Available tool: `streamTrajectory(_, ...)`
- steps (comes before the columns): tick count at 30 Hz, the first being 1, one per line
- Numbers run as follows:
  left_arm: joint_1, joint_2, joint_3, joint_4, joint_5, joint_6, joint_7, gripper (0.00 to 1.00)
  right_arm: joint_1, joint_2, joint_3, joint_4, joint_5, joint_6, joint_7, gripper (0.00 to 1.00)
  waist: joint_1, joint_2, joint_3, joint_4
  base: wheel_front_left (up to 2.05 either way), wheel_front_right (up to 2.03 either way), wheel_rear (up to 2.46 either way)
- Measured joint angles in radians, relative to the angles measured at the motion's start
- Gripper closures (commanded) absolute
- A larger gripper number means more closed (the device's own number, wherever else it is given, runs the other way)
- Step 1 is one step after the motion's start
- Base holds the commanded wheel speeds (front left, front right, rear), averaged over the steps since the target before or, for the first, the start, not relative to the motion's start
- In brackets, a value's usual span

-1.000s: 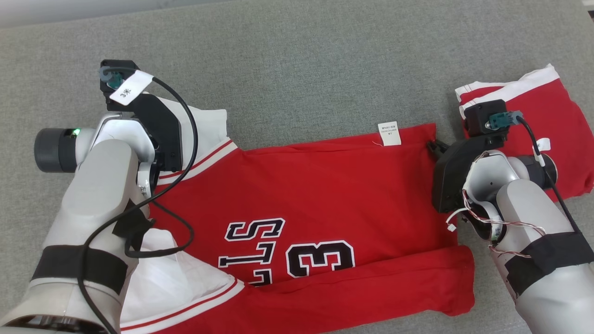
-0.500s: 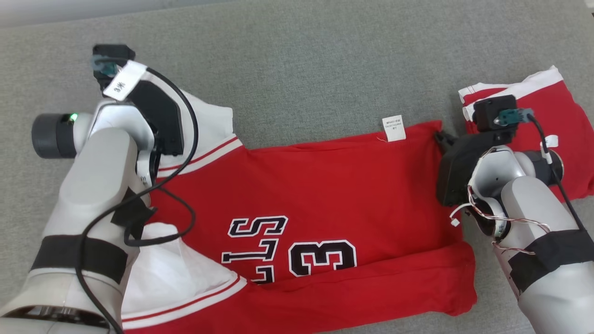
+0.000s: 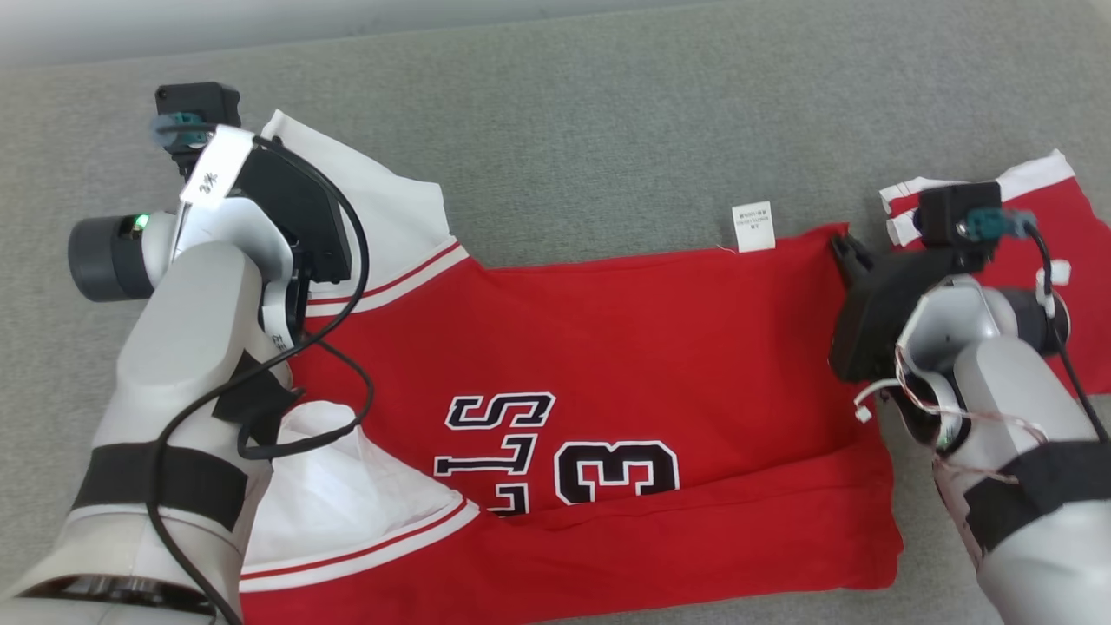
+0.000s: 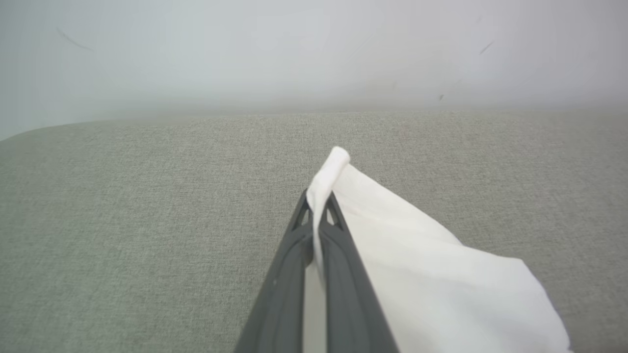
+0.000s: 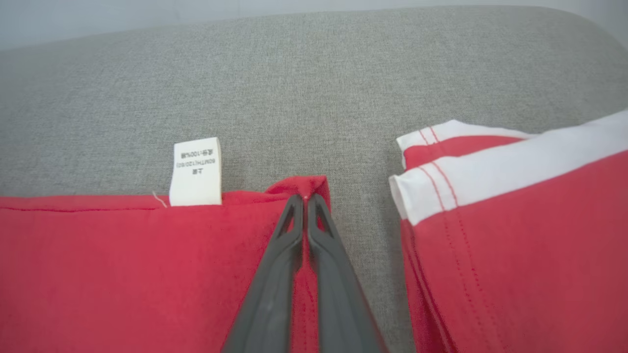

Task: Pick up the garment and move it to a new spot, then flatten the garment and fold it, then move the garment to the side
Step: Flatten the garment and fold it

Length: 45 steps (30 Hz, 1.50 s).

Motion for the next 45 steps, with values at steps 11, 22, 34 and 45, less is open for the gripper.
streamTrajectory(11,0.148,-0.006,0.038,-0.030,-0.104,-0.054,-0.155,1.00,0.145,0.000,-0.026,-0.047,0.043,0.013,-0.044,1.00,-0.0001,0.0000,-0.075,0.039,0.00,0.00,0.00)
streamTrajectory(22,0.508,-0.003,-0.043,-0.169,-0.198,-0.142,-0.311,1.00,0.351,-0.035,-0.055,-0.099,0.069,0.003,-0.042,1.00,-0.0002,-0.0002,-0.231,0.079,0.00,0.00,0.00)
streamTrajectory(34,0.721,0.002,-0.125,-0.362,-0.305,-0.105,-0.328,1.00,0.432,-0.051,-0.053,-0.105,0.059,-0.018,-0.016,1.00,-0.0001,-0.0001,-0.296,0.134,0.00,0.00,0.00)
streamTrajectory(45,0.858,0.004,-0.156,-0.484,-0.331,-0.069,-0.333,1.00,0.491,-0.050,-0.054,-0.141,0.060,-0.031,0.016,1.00,-0.0001,-0.0001,-0.342,0.168,0.00,0.00,0.00)
